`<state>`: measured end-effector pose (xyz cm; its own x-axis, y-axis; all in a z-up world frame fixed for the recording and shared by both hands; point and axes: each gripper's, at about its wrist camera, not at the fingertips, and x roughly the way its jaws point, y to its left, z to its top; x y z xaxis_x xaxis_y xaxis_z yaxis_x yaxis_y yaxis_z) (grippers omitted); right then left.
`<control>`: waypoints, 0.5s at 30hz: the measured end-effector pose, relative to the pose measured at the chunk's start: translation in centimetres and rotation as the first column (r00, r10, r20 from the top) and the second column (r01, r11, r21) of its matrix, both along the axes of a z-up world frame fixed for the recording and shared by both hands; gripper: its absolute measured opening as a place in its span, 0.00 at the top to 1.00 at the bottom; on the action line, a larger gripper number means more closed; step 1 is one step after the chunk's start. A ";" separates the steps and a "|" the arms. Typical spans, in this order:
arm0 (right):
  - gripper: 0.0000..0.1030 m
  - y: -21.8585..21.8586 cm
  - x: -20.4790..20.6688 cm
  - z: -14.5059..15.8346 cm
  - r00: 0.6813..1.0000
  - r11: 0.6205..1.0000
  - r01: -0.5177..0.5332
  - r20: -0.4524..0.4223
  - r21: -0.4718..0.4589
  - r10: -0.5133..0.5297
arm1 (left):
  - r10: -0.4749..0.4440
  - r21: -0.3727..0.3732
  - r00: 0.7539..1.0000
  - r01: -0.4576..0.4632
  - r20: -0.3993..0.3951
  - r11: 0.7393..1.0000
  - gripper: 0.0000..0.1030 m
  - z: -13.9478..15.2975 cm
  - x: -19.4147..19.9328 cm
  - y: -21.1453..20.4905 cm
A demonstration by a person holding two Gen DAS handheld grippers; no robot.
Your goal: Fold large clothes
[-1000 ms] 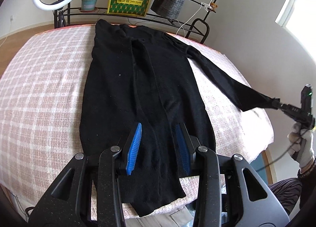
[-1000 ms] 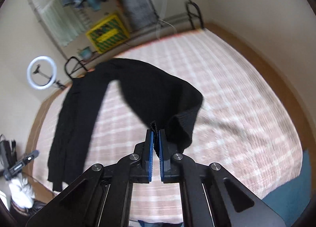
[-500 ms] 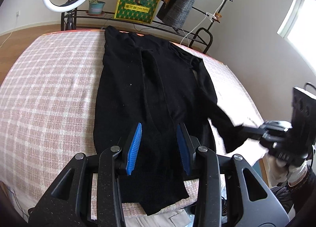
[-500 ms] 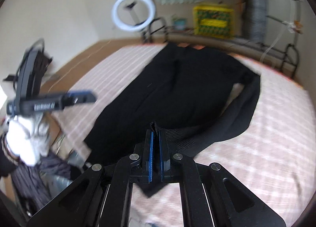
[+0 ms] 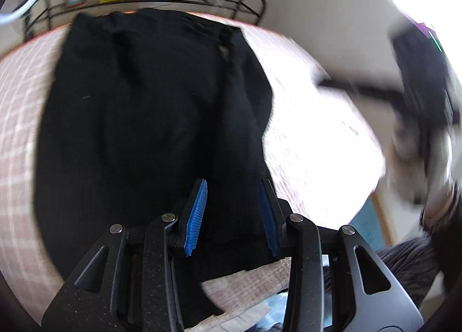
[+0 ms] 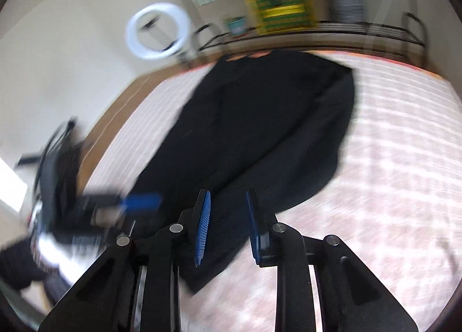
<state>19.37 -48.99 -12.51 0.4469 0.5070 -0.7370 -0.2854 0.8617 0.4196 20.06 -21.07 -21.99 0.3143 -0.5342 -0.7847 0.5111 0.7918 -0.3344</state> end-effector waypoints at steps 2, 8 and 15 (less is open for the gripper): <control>0.78 -2.4 2.9 -1.1 0.996 0.996 0.083 -0.027 0.043 -0.082 | -0.063 0.059 0.997 0.060 0.043 0.996 0.61 -0.3 -0.9 -1.9; 0.77 -7.1 8.3 -4.0 0.973 0.972 0.224 -0.082 0.075 -0.218 | -0.116 0.201 0.991 0.101 0.061 0.974 0.57 -3.0 -0.9 -4.5; 0.74 -8.7 12.3 -4.3 0.964 0.958 0.263 -0.065 0.113 -0.257 | -0.054 0.056 0.999 0.054 -0.006 0.997 0.93 -3.1 0.4 -2.5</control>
